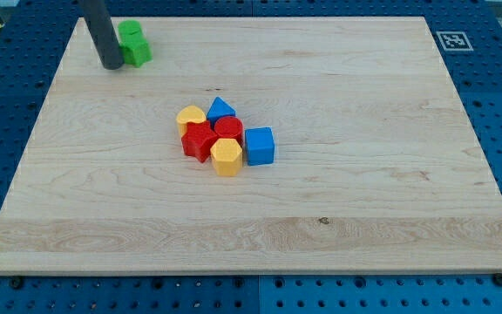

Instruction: Push the green circle right a bit

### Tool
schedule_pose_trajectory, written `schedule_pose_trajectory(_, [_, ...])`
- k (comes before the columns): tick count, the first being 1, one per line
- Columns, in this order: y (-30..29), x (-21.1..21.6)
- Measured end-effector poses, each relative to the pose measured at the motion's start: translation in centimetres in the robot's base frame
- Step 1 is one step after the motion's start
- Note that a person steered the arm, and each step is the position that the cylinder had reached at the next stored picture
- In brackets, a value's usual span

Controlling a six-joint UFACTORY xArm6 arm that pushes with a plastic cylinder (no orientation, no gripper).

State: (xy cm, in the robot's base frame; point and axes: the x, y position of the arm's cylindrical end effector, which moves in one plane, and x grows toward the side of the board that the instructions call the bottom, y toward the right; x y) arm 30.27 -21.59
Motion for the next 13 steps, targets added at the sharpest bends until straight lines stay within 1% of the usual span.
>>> schedule_pose_trajectory(1, [0.0, -1.4])
schedule_pose_trajectory(3, [-0.4, -1.6])
schedule_pose_trajectory(4, [-4.3, -2.5])
schedule_pose_trajectory(5, [-6.2, -5.0])
schedule_pose_trajectory(7, [-4.4, -9.4])
schedule_pose_trajectory(8, [-2.4, -10.2])
schedule_pose_trajectory(10, [1.8, -10.2])
schedule_pose_trajectory(13, [2.6, -10.1])
